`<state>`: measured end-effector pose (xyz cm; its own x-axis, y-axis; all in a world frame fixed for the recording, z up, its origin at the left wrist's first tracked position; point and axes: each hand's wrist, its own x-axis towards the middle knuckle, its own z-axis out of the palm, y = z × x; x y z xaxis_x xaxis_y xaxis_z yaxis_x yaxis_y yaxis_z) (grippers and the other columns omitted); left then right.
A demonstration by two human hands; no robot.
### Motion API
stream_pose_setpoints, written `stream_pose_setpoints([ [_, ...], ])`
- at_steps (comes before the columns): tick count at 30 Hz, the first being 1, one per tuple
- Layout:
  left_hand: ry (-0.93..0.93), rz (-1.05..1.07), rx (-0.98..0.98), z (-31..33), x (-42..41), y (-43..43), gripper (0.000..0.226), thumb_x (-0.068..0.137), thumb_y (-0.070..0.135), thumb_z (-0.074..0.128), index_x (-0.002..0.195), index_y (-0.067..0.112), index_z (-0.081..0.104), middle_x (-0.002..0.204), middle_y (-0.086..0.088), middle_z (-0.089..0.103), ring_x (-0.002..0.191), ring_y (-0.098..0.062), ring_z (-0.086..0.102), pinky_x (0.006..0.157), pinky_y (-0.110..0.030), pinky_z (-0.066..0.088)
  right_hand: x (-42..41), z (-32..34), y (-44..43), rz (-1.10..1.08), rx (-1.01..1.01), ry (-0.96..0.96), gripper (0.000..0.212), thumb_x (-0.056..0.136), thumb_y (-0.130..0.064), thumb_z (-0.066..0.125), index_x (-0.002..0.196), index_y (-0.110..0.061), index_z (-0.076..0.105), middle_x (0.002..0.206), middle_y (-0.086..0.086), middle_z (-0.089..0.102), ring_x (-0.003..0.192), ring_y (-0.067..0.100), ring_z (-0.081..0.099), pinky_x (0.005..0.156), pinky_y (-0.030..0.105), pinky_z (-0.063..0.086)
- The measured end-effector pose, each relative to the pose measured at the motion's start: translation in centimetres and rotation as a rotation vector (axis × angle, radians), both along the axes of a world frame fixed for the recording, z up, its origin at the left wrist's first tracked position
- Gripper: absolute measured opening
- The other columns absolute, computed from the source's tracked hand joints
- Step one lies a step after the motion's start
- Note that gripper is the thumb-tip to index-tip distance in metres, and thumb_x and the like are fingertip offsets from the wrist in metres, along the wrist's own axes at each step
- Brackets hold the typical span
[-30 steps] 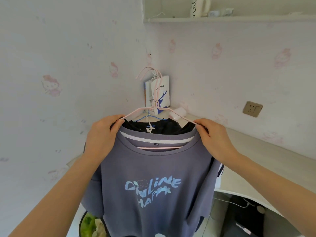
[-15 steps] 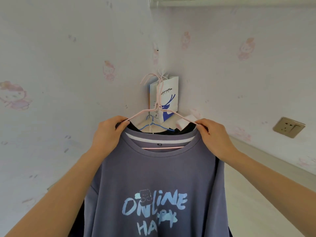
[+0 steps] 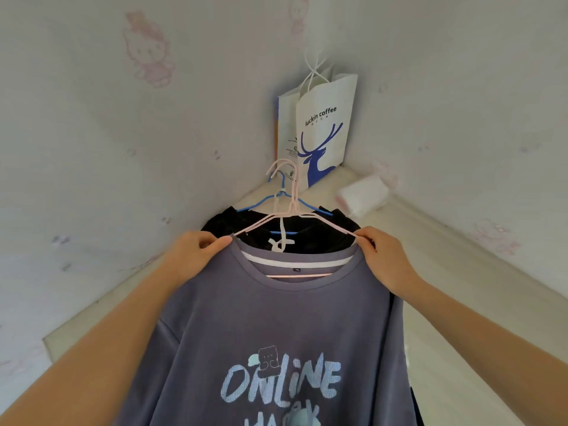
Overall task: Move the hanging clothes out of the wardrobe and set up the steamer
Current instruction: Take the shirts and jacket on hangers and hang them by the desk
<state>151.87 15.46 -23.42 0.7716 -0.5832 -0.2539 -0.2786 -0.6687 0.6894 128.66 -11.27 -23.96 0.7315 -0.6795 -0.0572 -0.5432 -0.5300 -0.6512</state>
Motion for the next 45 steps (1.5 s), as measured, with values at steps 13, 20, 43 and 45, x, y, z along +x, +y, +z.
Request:
stream_pose_setpoints([
  [13, -0.111, -0.008, 0.085, -6.9, 3.7, 0.1, 0.013, 0.097, 0.022, 0.050, 0.098, 0.017, 0.062, 0.093, -0.003, 0.062, 0.088, -0.020, 0.057, 0.082, -0.035, 0.044, 4.4, -5.6, -2.1, 0.042, 0.031, 0.079, 0.025, 0.100, -0.017, 0.043, 0.117, -0.013, 0.062, 0.113, 0.005, 0.064, 0.096, 0.015, 0.056, 0.086, 0.021, 0.040],
  [20, -0.259, 0.067, 0.028, -5.5, 8.3, -3.8, 0.021, 0.095, 0.020, 0.054, 0.110, 0.008, 0.063, 0.112, -0.014, 0.062, 0.103, -0.033, 0.056, 0.088, -0.037, 0.041, 9.4, -3.6, -5.8, 0.043, -0.061, -0.034, 0.024, 0.099, -0.014, 0.044, 0.108, -0.010, 0.065, 0.108, 0.007, 0.066, 0.099, 0.024, 0.058, 0.081, 0.023, 0.036],
  [43, -0.324, 0.097, 0.216, -12.1, 12.4, -8.7, 0.023, 0.096, 0.018, 0.050, 0.112, 0.007, 0.062, 0.116, -0.019, 0.060, 0.103, -0.039, 0.056, 0.087, -0.047, 0.048, 15.9, -11.4, -11.0, 0.089, -0.099, 0.168, 0.027, 0.100, -0.012, 0.037, 0.108, -0.007, 0.063, 0.107, 0.015, 0.063, 0.096, 0.030, 0.058, 0.087, 0.040, 0.047],
  [45, -0.357, 0.100, 0.204, -12.2, 13.0, -9.2, 0.021, 0.095, 0.015, 0.051, 0.109, 0.004, 0.062, 0.114, -0.020, 0.060, 0.102, -0.040, 0.056, 0.086, -0.048, 0.048, 16.3, -11.9, -11.0, 0.080, -0.100, 0.177, 0.027, 0.100, -0.012, 0.036, 0.107, -0.006, 0.062, 0.106, 0.016, 0.062, 0.094, 0.031, 0.057, 0.085, 0.040, 0.047],
])
